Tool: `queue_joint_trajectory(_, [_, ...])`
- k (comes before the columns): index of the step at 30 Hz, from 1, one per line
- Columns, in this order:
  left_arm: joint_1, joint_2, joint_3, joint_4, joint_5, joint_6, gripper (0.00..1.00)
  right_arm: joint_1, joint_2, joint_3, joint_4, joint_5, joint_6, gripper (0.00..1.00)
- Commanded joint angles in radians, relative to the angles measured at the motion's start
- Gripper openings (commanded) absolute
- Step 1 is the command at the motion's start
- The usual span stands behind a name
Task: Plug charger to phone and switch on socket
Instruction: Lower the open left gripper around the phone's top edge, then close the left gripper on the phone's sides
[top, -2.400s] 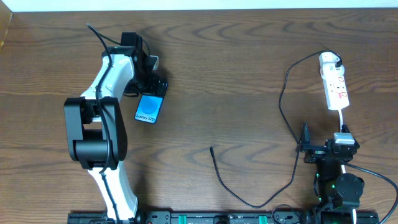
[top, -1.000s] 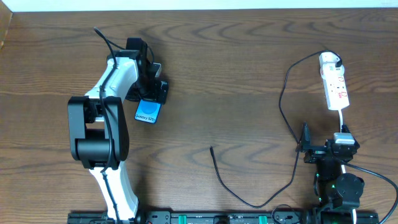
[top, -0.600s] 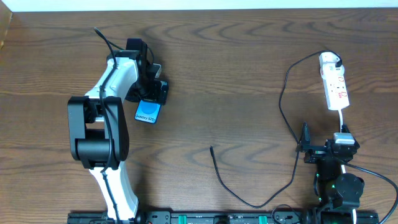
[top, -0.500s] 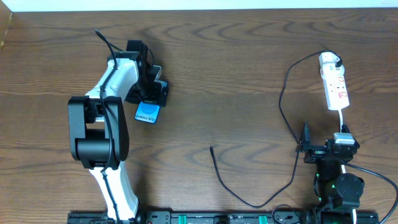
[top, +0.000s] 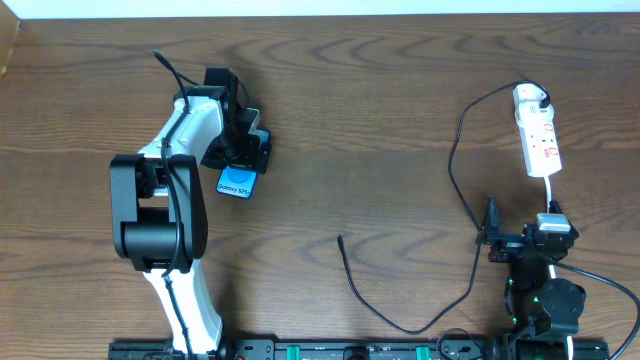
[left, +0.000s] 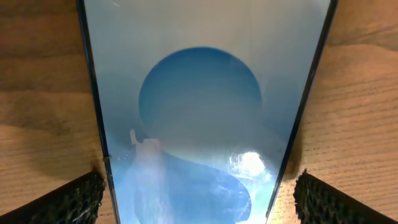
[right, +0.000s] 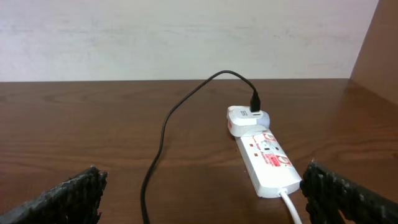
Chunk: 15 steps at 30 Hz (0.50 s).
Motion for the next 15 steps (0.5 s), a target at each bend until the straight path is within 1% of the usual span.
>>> queue_joint_trajectory(1, [0.003, 0.017, -0.021, 0.023, -0.006, -0.011, 0.98, 0.005, -0.005, -0.001, -0.004, -0.002, -0.008, 0.99])
queue_joint_trajectory(6, [0.003, 0.017, -0.039, 0.045, -0.032, 0.004, 0.98, 0.005, -0.005, -0.001, -0.004, -0.002, -0.008, 0.99])
queue_joint_trajectory(15, [0.003, 0.017, -0.04, 0.046, -0.032, 0.042, 0.98, 0.005, -0.005, -0.001, -0.004, -0.002, -0.008, 0.99])
